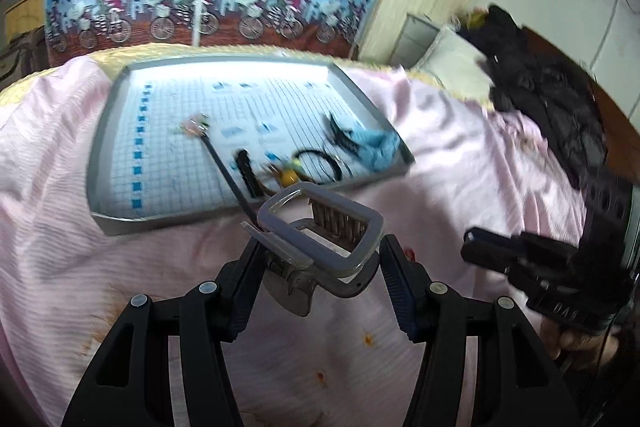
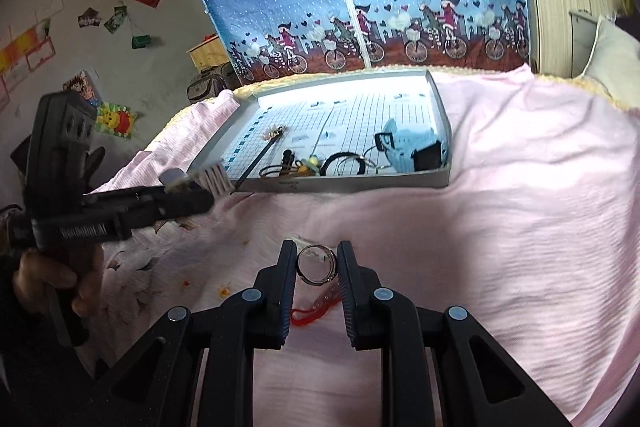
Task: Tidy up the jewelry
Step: 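Carry the ring and claw clip over the tray and open both grippers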
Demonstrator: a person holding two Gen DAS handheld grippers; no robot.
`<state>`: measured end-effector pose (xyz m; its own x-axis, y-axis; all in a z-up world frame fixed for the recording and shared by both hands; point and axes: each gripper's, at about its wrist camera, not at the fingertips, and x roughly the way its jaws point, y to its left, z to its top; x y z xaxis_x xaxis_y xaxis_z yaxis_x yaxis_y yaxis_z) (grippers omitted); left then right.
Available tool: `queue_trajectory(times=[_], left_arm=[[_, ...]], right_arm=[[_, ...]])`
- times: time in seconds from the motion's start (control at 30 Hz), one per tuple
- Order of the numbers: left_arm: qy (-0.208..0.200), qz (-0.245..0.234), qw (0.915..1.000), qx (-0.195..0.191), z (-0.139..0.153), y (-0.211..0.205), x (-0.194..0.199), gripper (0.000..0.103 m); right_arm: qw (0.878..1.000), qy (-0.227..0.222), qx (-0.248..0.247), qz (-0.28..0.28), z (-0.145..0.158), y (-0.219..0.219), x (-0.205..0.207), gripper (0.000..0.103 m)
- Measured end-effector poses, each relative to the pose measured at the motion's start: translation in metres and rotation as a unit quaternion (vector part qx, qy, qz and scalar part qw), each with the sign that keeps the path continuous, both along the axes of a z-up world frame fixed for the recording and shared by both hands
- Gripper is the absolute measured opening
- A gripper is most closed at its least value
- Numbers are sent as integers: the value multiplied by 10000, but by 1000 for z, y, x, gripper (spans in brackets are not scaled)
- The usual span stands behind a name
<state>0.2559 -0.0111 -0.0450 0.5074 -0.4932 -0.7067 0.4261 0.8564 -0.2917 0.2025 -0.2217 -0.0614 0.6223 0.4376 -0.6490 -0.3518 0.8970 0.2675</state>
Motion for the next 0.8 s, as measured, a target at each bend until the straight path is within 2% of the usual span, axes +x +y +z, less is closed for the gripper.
queue_trajectory(times=[0.17, 0.3, 0.4, 0.6, 0.8], left_arm=[[-49, 472, 9988, -151, 10, 19, 8, 52], [-202, 787, 9967, -27, 13, 28, 17, 52], [-307, 969, 9948, 101, 10, 36, 24, 52], [-122, 1356, 9907, -16, -5, 55, 52, 52], [-17, 1432, 9896, -98, -16, 64, 81, 52]], right_arm=[[10000, -12, -52, 48, -1, 5, 9, 20], [9999, -46, -9, 120, -1, 14, 24, 20], [9994, -285, -52, 177, 2, 27, 42, 20], [9987, -476, 15, 194, -10, 62, 94, 20], [9987, -382, -94, 332, -27, 82, 118, 20]])
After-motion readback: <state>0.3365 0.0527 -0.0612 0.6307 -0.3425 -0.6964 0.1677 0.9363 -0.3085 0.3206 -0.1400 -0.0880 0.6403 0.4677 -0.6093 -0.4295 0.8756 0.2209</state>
